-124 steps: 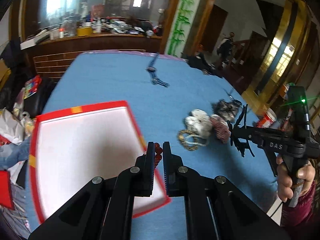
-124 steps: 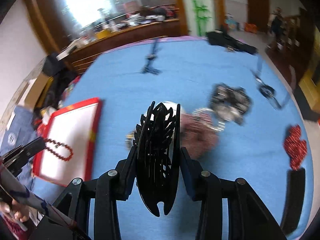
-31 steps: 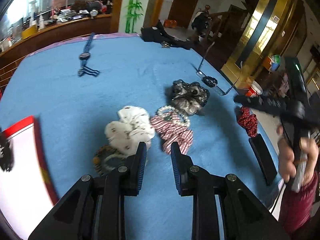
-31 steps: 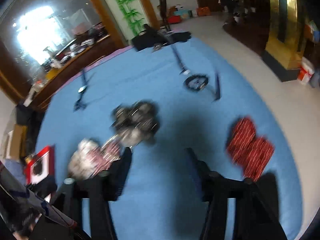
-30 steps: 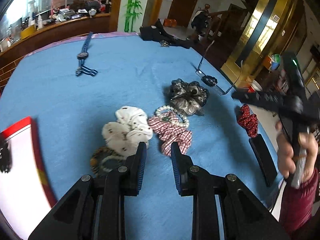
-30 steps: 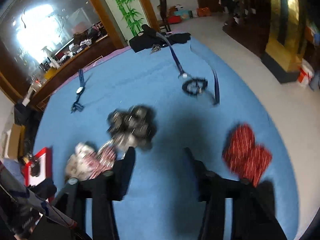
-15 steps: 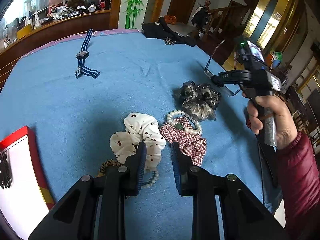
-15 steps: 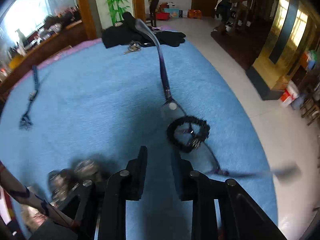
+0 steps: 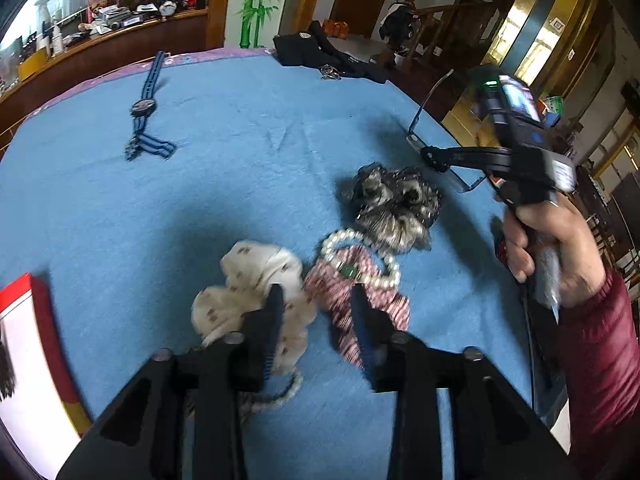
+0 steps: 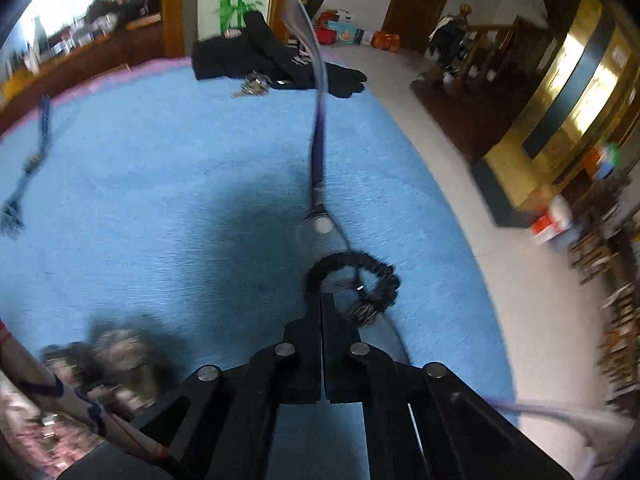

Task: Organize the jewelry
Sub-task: 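Grasp the black lace scrunchie with the left gripper while the right gripper grasps the black beaded strap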

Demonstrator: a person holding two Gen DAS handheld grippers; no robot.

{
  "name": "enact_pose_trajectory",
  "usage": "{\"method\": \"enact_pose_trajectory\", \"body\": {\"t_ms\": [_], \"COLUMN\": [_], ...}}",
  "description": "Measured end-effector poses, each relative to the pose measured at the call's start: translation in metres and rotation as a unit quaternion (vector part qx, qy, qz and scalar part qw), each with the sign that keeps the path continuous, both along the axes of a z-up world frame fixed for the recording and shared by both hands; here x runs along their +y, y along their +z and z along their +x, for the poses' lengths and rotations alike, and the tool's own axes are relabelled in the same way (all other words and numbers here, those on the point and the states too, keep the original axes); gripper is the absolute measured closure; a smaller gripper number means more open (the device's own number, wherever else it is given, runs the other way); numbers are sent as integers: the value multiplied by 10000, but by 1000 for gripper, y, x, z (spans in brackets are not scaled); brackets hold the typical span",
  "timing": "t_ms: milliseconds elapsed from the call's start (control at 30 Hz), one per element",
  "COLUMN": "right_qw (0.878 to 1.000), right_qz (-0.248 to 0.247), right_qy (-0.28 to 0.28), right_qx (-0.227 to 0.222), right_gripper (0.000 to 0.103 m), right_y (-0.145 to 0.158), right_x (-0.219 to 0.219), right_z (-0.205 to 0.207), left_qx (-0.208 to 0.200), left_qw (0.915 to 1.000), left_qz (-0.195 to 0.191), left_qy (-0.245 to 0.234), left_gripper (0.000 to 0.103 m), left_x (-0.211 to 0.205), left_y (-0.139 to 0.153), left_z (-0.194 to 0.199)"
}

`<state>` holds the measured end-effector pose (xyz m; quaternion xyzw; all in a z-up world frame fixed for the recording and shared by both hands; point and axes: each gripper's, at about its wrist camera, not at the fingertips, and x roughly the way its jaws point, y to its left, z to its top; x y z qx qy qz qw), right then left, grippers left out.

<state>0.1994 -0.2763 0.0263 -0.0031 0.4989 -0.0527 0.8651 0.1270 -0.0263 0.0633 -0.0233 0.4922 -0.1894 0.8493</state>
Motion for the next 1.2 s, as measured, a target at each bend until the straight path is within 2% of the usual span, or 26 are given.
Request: {"method": "enact_pose_trajectory", "body": {"t_ms": [133,233,267,300,533,633,700,733,800,867,900,1000,1133,1200], "right_qw": [9981,9978,9976,9973,9976,9975,9979,9980,9978,9975,9972,9944,9896,9872], "right_qz": [542,431,484,600,645,612,420,316,142,-109,-316,-725,-1209,-1427], "right_qy": [271,406,399,363,229,357,489,535,628,673,659,724,711,624], "right_qx": [-145,-309,-282,-209,36,80,90,119,156,172,181,253,317,330], "right_gripper": [103,103,103,103,103,98,88,87,86,82,82,82,82,98], "right_y": [21,35,35,34,8,7,5,3,-1,-5,-7,-17,-26,-31], "right_x": [0,-2,-6,-15,-37,-31,-22,-17,-10,-5,-2,4,9,9], "right_z": [-27,-42,-40,-38,-17,-12,-8,-5,-1,1,3,5,5,6], "left_qx": [-30,12,35,37,109,111,152,170,218,102,116,198,113,113], "left_qw": [10000,9999,9999,9998,9980,9975,9973,9972,9967,9957,9962,9974,9969,9971], "left_qz": [37,98,114,149,611,692,717,728,787,917,856,662,764,731], "left_qy": [-40,-38,-79,-98,-94,-101,-71,-62,-5,99,138,190,162,179], "left_gripper": [59,50,43,41,36,36,36,36,59,71,78,80,80,80], "left_x": [-22,-41,-49,-56,-92,-98,-102,-103,-104,-103,-100,-91,-94,-93], "left_y": [0,-5,-7,-9,-34,-43,-49,-52,-57,-56,-55,-54,-55,-54], "left_z": [23,42,50,57,92,99,103,105,105,107,108,111,108,108]}}
